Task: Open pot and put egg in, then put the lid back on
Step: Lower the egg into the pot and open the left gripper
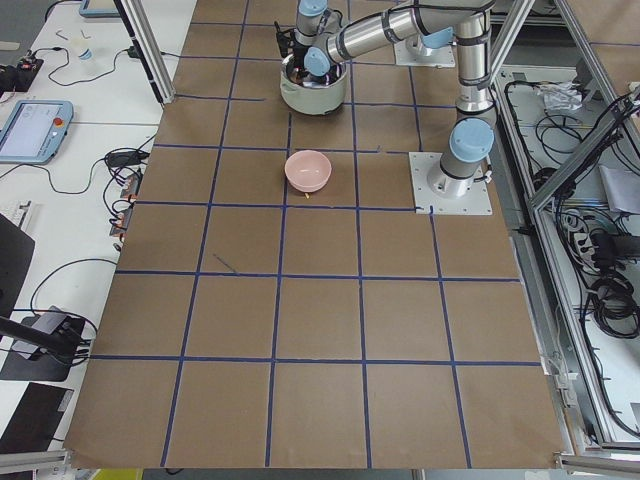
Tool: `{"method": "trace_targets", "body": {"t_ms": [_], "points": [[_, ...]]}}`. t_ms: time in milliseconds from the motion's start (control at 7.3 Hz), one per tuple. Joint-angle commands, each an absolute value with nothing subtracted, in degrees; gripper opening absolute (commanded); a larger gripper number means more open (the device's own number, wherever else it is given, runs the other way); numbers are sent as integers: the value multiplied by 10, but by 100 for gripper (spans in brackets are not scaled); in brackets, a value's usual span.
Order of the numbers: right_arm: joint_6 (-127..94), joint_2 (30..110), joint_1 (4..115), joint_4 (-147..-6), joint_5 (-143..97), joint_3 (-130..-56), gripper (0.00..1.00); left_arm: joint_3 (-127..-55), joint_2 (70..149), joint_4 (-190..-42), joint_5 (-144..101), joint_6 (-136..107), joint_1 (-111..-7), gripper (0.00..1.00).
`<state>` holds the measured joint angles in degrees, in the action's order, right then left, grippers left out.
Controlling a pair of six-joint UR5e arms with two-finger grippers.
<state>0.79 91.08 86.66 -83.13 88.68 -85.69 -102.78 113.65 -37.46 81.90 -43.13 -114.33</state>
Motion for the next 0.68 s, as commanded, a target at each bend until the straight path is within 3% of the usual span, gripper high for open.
{"method": "trace_targets", "body": {"t_ms": [0, 548], "points": [[8, 911, 867, -831, 887, -857, 33, -1026, 1115, -373, 823, -430, -1140, 97], [-29, 910, 884, -851, 875, -863, 32, -1027, 1006, -538, 819, -333, -1043, 99]]}}
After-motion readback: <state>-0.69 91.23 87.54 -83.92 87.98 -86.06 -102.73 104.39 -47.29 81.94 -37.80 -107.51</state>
